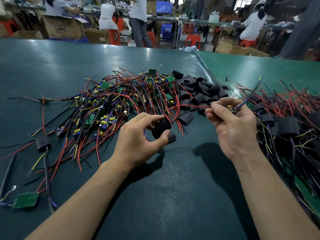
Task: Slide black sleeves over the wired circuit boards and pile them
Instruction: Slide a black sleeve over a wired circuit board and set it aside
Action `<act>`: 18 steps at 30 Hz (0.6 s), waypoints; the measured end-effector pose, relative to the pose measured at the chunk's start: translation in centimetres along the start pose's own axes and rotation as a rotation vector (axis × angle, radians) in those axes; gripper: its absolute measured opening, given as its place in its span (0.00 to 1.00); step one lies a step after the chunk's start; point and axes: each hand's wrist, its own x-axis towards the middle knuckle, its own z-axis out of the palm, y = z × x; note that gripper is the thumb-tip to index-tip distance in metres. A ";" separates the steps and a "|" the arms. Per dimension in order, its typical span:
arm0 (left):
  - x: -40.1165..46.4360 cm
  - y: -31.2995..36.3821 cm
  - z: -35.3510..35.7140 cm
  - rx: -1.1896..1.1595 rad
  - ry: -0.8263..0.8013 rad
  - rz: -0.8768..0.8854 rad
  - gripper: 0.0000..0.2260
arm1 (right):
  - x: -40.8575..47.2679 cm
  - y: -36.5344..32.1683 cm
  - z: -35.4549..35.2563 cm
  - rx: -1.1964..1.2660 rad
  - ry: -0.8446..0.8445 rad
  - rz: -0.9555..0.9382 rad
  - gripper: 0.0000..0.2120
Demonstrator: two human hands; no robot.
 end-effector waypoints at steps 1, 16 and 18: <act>0.0 0.0 0.0 0.009 0.012 -0.006 0.19 | -0.1 0.1 0.0 -0.015 -0.009 -0.001 0.10; 0.1 0.2 -0.2 0.055 0.103 -0.010 0.16 | -0.2 0.5 -0.3 -0.155 -0.020 0.007 0.10; 0.1 0.3 -0.2 0.055 0.097 -0.002 0.16 | -0.2 0.6 -0.4 -0.169 -0.001 0.015 0.10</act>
